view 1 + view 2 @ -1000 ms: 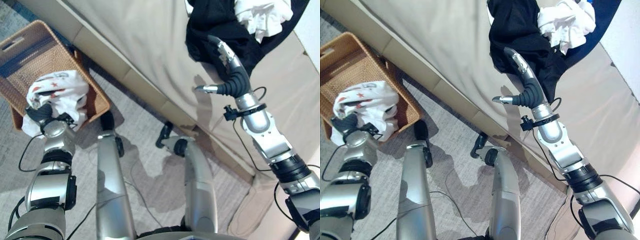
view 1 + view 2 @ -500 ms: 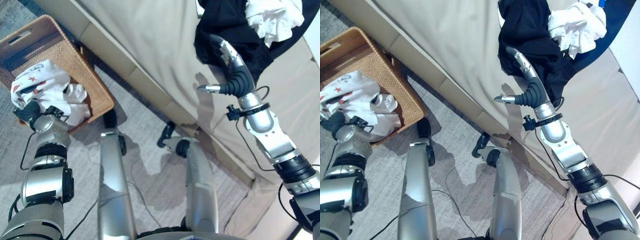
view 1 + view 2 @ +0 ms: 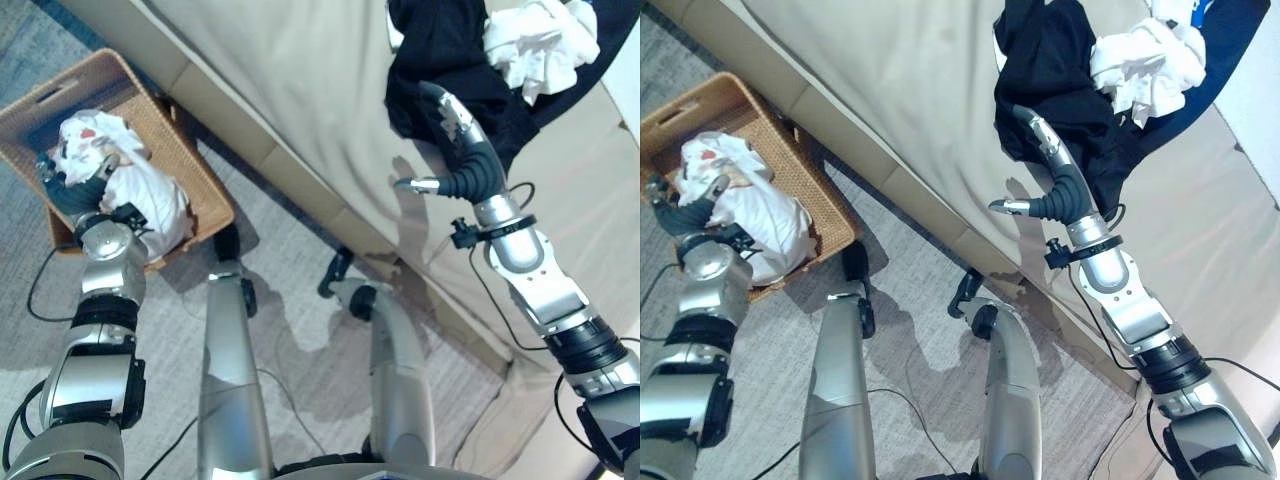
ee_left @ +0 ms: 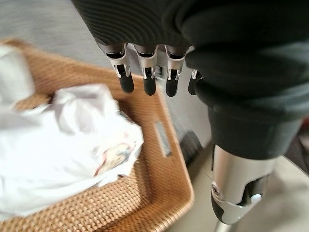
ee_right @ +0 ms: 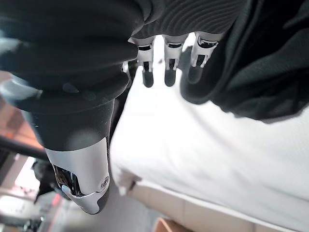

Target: Pick up clothes into the bucket

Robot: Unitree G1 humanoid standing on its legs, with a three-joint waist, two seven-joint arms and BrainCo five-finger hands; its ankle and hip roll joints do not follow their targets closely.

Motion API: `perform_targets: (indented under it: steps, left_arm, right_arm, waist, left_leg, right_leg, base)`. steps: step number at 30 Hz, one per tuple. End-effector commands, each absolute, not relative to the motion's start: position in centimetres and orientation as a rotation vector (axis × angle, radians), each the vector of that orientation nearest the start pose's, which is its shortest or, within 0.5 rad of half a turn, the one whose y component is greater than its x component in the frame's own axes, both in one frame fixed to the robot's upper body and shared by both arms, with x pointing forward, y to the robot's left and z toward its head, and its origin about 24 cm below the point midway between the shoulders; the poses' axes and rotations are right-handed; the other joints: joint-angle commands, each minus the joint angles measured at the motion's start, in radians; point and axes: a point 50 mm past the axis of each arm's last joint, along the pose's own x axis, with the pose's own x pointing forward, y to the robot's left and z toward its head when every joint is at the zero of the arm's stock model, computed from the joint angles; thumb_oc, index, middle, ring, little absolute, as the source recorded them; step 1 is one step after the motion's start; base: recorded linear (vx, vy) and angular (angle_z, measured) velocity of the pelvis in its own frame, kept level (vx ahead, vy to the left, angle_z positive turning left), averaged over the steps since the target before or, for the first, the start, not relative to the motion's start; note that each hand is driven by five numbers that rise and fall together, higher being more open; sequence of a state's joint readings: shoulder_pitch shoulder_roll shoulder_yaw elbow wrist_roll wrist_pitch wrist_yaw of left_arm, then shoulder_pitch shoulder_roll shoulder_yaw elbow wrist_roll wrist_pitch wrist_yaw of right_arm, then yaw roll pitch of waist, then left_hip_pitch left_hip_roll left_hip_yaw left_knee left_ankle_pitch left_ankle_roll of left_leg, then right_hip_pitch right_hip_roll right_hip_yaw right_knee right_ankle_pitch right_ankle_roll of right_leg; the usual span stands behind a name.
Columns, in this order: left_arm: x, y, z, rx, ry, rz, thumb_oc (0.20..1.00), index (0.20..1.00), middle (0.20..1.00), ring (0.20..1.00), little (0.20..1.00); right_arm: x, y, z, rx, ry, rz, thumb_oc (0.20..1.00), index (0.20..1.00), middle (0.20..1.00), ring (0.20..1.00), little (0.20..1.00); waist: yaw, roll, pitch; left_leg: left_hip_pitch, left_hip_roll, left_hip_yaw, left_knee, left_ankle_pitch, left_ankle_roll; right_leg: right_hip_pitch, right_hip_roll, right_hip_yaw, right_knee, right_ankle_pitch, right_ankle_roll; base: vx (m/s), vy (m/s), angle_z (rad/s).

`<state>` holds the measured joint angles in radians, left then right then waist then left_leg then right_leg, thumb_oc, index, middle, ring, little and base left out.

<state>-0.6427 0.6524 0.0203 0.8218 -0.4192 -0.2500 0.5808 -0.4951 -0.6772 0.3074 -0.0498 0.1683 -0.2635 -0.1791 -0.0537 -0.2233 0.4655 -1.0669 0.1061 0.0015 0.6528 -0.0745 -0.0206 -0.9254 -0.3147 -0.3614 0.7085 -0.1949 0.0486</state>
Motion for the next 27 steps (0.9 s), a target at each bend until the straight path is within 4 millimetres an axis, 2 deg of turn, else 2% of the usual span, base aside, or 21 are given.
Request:
perform_targets:
  steps: [1, 2, 3, 6, 11, 13, 17, 18, 20, 24, 25, 27]
  left_arm:
    - [32.0, 34.1, 11.6, 0.242, -0.162, 0.836, 1.000, 1.000, 1.000, 1.000, 1.000]
    - [31.9, 33.9, 10.7, 0.285, -0.120, 0.813, 1.000, 1.000, 1.000, 1.000, 1.000]
    - [31.9, 33.9, 10.7, 0.286, -0.119, 0.813, 1.000, 1.000, 1.000, 1.000, 1.000]
    - [31.2, 32.9, 7.8, 0.383, -0.017, 0.749, 1.000, 1.000, 1.000, 1.000, 1.000]
    - [29.6, 31.2, 6.0, 0.208, -0.067, 0.741, 1.000, 1.000, 1.000, 1.000, 1.000]
    - [29.0, 30.0, 6.2, 0.153, -0.137, 0.718, 1.000, 1.000, 1.000, 1.000, 1.000]
    - [27.7, 28.8, 6.5, 0.175, -0.210, 0.658, 1.000, 1.000, 1.000, 1.000, 1.000]
    - [27.0, 27.7, 7.3, 0.267, -0.278, 0.581, 1.000, 1.000, 1.000, 1.000, 1.000]
    - [26.6, 26.2, 7.3, 0.274, -0.301, 0.483, 1.000, 1.000, 1.000, 1.000, 1.000]
    - [25.8, 23.5, 7.0, 0.219, -0.309, 0.269, 1.000, 1.000, 1.000, 1.000, 1.000]
    - [25.8, 23.5, 7.0, 0.219, -0.309, 0.269, 1.000, 1.000, 1.000, 1.000, 1.000]
    - [26.0, 21.6, 6.8, 0.142, -0.300, 0.149, 1.000, 1.000, 1.000, 1.000, 1.000]
  right_arm:
    - [29.8, -16.6, 20.9, -0.470, -0.752, 0.199, 1.000, 1.000, 1.000, 1.000, 1.000]
    - [29.9, -16.7, 20.5, -0.475, -0.739, 0.199, 1.000, 1.000, 1.000, 1.000, 1.000]
    - [29.9, -16.7, 20.5, -0.475, -0.738, 0.199, 1.000, 1.000, 1.000, 1.000, 1.000]
    - [29.9, -17.5, 19.6, -0.524, -0.695, 0.183, 1.000, 1.000, 1.000, 1.000, 1.000]
    - [29.6, -19.0, 18.7, -0.542, -0.647, 0.128, 1.000, 1.000, 1.000, 1.000, 1.000]
    - [29.5, -19.8, 18.3, -0.540, -0.627, 0.085, 1.000, 1.000, 1.000, 1.000, 1.000]
    - [29.0, -21.1, 17.2, -0.514, -0.592, 0.021, 1.000, 1.000, 1.000, 1.000, 1.000]
    - [28.6, -22.0, 16.1, -0.459, -0.558, -0.027, 1.000, 1.000, 1.000, 1.000, 1.000]
    - [28.2, -22.3, 14.8, -0.396, -0.523, -0.052, 1.000, 1.000, 1.000, 1.000, 1.000]
    - [27.5, -23.3, 11.9, -0.388, -0.414, -0.102, 1.000, 1.000, 1.000, 1.000, 1.000]
    - [27.5, -23.3, 11.9, -0.388, -0.414, -0.102, 1.000, 1.000, 1.000, 1.000, 1.000]
    - [27.7, -23.6, 11.0, -0.435, -0.380, -0.150, 1.000, 1.000, 1.000, 1.000, 1.000]
  waist:
    - [-0.012, 0.042, -0.087]
    - [-0.009, 0.045, -0.086]
    - [-0.008, 0.045, -0.085]
    - [-0.002, 0.061, -0.089]
    - [0.020, 0.083, -0.099]
    - [0.032, 0.090, -0.100]
    - [0.048, 0.098, -0.105]
    - [0.050, 0.099, -0.110]
    - [0.050, 0.100, -0.111]
    - [0.042, 0.110, -0.121]
    - [0.042, 0.110, -0.120]
    - [0.030, 0.118, -0.134]
  left_leg:
    - [0.083, 0.028, -0.027, -0.083, -0.029, -0.008]
    - [0.106, 0.023, -0.023, -0.106, -0.018, -0.010]
    - [0.110, 0.023, -0.023, -0.110, -0.016, -0.010]
    - [0.183, 0.019, -0.006, -0.180, 0.010, -0.016]
    - [0.269, 0.011, 0.004, -0.255, 0.036, -0.025]
    - [0.305, 0.008, 0.005, -0.280, 0.044, -0.028]
    - [0.376, 0.011, 0.008, -0.321, 0.053, -0.032]
    - [0.410, 0.009, 0.020, -0.348, 0.087, -0.026]
    - [0.455, 0.013, 0.027, -0.366, 0.089, -0.028]
    - [0.542, 0.016, 0.041, -0.398, 0.087, -0.030]
    - [0.543, 0.016, 0.041, -0.398, 0.087, -0.030]
    - [0.591, 0.021, 0.053, -0.407, 0.084, -0.035]
  right_leg:
    - [0.042, -0.021, 0.079, -0.128, 0.164, 0.144]
    - [0.062, -0.023, 0.080, -0.149, 0.176, 0.149]
    - [0.066, -0.022, 0.080, -0.152, 0.178, 0.149]
    - [0.129, -0.033, 0.075, -0.203, 0.199, 0.155]
    - [0.209, -0.044, 0.055, -0.260, 0.225, 0.162]
    - [0.245, -0.045, 0.045, -0.278, 0.228, 0.165]
    - [0.314, -0.043, 0.034, -0.317, 0.237, 0.169]
    - [0.355, -0.044, 0.017, -0.359, 0.269, 0.157]
    - [0.393, -0.042, 0.016, -0.378, 0.274, 0.158]
    - [0.471, -0.040, 0.019, -0.415, 0.280, 0.161]
    - [0.472, -0.040, 0.019, -0.415, 0.280, 0.161]
    - [0.520, -0.036, 0.027, -0.445, 0.284, 0.163]
  base:
    - [-0.02, 0.028, -0.05]
    - [-0.01, 0.016, -0.07]
    - [-0.01, 0.009, -0.08]
    - [0.00, 0.006, -0.01]
    - [0.01, -0.014, 0.01]
    - [0.04, -0.035, 0.06]
    - [0.04, -0.022, 0.03]
    - [0.00, 0.000, 0.00]
    - [0.04, -0.009, -0.02]
    - [0.06, -0.006, -0.08]
    - [0.06, -0.016, -0.10]
    - [0.06, -0.019, -0.08]
